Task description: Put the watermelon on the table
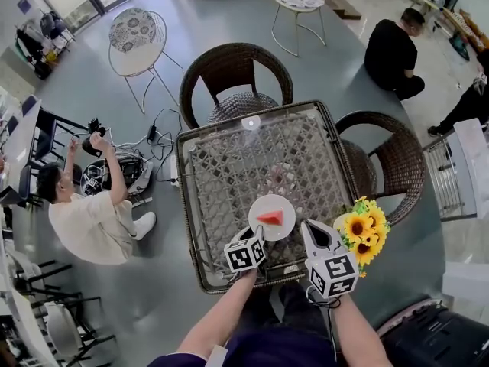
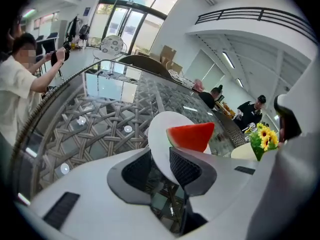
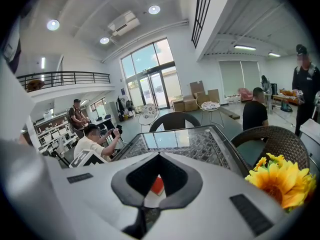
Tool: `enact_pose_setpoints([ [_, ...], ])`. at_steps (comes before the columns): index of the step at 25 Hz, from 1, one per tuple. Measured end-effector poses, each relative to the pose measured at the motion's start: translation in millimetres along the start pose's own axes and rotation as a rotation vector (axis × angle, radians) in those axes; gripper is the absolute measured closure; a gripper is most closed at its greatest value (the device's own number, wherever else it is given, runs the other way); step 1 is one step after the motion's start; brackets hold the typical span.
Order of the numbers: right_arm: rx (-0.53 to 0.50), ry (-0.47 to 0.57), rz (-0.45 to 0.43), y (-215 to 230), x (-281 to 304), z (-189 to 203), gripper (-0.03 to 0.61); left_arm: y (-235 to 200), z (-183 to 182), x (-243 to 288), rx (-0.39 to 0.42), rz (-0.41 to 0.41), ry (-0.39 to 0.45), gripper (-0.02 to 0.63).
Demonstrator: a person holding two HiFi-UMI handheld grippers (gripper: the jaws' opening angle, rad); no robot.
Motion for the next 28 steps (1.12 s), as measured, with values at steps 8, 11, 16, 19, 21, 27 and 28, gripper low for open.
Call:
enact_pose_setpoints([
  [8, -0.011, 0.003, -0.008, -1.4, -2.2, -3.5, 0.575, 3.5, -3.4, 2.8, 0.05, -0.028, -0.035, 0.497],
  [11, -0.015, 0.009, -0.007, -2.1, -3.7, -4.9, 0.575, 4.1, -4.7, 4.3, 0.083, -0.035, -0.042, 0.487],
  [16, -0.017, 0.016, -0.003, -3.2, -11.4, -4.5, 0.575, 4.6, -2.8, 1.5, 0.098, -0.059, -0.049, 0.419],
  [19, -0.022, 0.026, -0.003, -3.9, -15.5, -7.7, 0.575, 1.5, -5.5, -3.4, 0.109, -0.07, -0.043, 0.419],
  [21, -0.025, 0.036, -0.007, -6.2, -17.4, -9.5, 0.575, -1.8, -6.7, -11.2, 0.119, -0.078, -0.035, 0.419],
  [27, -0.037, 0.059, -0.022, -13.4, -24.1, -16.2, 0.575, 1.5, -24.3, -52.4, 0.224, -0.051, 0.053, 0.42],
  [28, -0.038, 0.063, -0.023, -13.8, -25.3, -17.3, 0.575, 3.7, -28.8, -60.3, 0.246, -0.039, 0.077, 0.42],
])
Point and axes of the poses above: the fingertips, and each gripper's own axes: x forward along the fingers, y to its right, z out of its underside, the point moved 9 cm from there along -x, backward along the fingers, and after that the axes turned 11 degrees about x, right-handed, at the moved point
